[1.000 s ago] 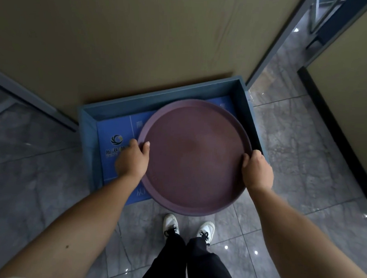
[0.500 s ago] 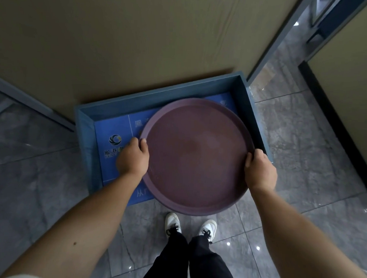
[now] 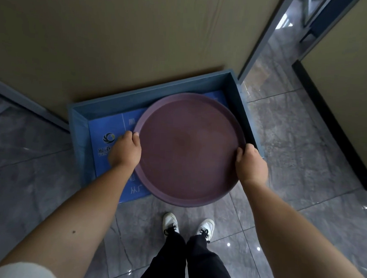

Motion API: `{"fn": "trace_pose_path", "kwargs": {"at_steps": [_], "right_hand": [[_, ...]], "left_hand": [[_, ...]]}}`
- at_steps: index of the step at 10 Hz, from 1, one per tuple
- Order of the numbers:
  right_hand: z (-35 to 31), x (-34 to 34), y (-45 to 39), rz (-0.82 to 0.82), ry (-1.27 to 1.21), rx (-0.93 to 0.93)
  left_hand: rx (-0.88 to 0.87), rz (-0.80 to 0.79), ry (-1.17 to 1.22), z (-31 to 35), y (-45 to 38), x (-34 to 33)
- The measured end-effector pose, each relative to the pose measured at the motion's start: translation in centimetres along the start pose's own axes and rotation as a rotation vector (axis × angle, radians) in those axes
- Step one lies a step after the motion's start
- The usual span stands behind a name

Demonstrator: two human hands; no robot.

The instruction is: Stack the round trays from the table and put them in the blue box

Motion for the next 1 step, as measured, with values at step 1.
{"fn": "trace_pose_path", "kwargs": {"at_steps": [1], "right_hand": [[-0.08,0.96,0.39,-0.006,0.032,0.022]], "left_hand": [[0.006,-0.023,-0.057,-0.05,0.46,0.86]]}}
Point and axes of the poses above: each hand's wrist, its own y-axis away from the middle knuckle, its own x-axis out of the back of the hand, z = x × y, the point moved 2 cm from there along -y, towards the middle knuckle, and after that the axes turned 14 degrees about z, right-handed, at the moved point
